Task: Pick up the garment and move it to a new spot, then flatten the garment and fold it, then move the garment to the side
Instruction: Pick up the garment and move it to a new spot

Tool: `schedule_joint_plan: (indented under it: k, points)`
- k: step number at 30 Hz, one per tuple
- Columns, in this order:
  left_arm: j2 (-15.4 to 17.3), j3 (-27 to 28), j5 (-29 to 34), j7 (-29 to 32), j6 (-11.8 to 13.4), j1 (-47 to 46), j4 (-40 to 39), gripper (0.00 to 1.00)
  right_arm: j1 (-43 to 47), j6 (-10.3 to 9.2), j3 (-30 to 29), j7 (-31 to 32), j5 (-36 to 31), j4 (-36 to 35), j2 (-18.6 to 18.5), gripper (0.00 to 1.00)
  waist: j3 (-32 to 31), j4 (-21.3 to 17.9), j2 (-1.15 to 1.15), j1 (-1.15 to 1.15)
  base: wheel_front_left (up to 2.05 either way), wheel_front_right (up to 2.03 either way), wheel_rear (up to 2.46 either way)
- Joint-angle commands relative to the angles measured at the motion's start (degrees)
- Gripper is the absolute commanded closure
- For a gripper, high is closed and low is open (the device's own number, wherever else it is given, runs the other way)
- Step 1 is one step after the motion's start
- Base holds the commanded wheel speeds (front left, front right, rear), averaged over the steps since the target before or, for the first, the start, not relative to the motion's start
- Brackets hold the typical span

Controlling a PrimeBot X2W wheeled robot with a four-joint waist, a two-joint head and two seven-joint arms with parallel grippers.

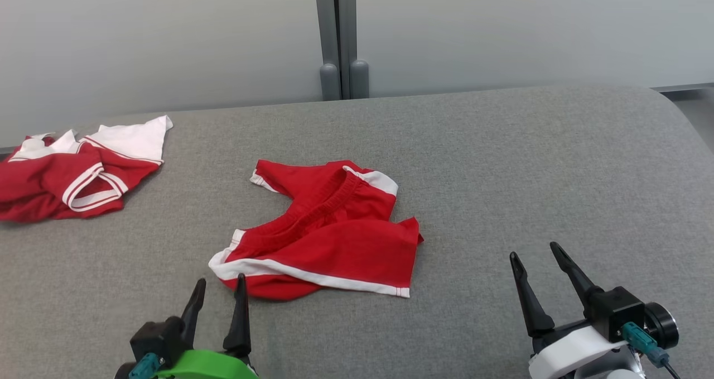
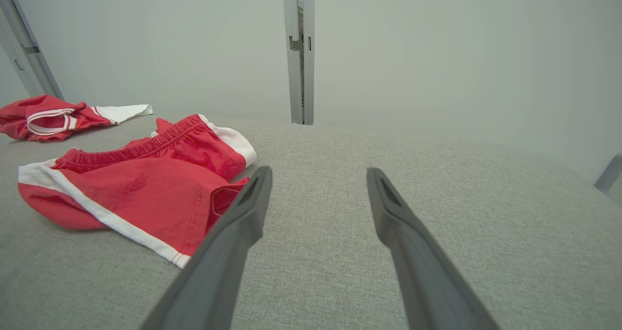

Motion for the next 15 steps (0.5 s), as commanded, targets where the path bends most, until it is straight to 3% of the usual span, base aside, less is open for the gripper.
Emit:
schedule_joint_plan:
  k: [1, 15]
  points:
    - [0.12, -0.19, -0.18, -0.03, -0.23, 1.19, -0.77, 0.0, 0.81, -0.08, -0.17, -0.02, 0.42, 0.05, -0.2, 0.0, -0.21, -0.21, 0.0, 0.0, 0.0, 0.0, 0.0]
    - [0.13, -0.61, -0.89, -0.02, 0.72, 4.4, -3.32, 0.0, 0.47, -0.08, 1.29, -0.02, 2.28, 1.4, -0.2, 0.0, -0.59, -0.62, 0.0, 0.0, 0.0, 0.0, 0.0]
